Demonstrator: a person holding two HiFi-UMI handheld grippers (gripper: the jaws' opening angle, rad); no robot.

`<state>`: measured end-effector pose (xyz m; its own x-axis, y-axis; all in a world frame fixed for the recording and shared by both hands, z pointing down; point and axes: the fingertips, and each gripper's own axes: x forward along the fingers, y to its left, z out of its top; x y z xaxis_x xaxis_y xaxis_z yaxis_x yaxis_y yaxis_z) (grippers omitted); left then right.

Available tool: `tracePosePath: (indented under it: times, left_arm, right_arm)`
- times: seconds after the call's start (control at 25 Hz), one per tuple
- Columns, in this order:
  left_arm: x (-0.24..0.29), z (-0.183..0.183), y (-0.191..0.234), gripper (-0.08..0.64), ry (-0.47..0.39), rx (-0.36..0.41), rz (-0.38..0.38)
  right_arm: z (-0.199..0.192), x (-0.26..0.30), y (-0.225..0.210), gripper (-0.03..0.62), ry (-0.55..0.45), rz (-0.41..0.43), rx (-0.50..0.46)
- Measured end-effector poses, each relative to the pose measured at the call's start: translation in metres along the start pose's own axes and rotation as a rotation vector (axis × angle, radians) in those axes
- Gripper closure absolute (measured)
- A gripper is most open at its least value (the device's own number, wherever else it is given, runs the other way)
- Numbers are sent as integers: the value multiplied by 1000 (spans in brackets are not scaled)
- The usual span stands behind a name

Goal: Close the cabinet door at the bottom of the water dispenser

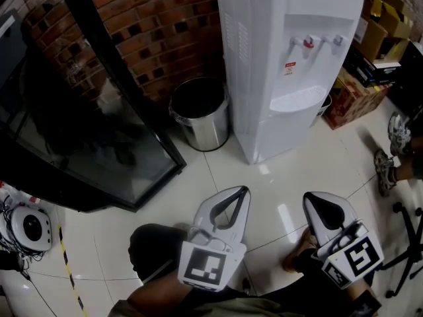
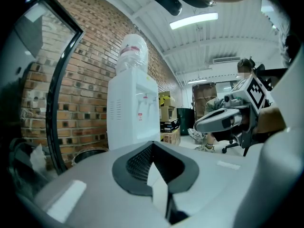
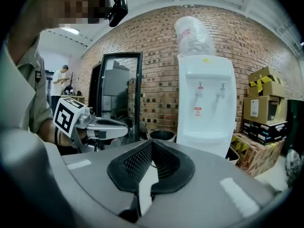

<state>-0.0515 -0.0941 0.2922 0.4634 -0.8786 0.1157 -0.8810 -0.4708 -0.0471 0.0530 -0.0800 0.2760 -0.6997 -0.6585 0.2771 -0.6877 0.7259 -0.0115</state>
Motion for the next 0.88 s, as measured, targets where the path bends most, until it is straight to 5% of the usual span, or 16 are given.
tracePosePath:
  times: [0.88]
  left_arm:
    - [3,-4,-6,559,11,13,-10]
  right_arm:
    - [4,-1,4,592,-11,4,-26]
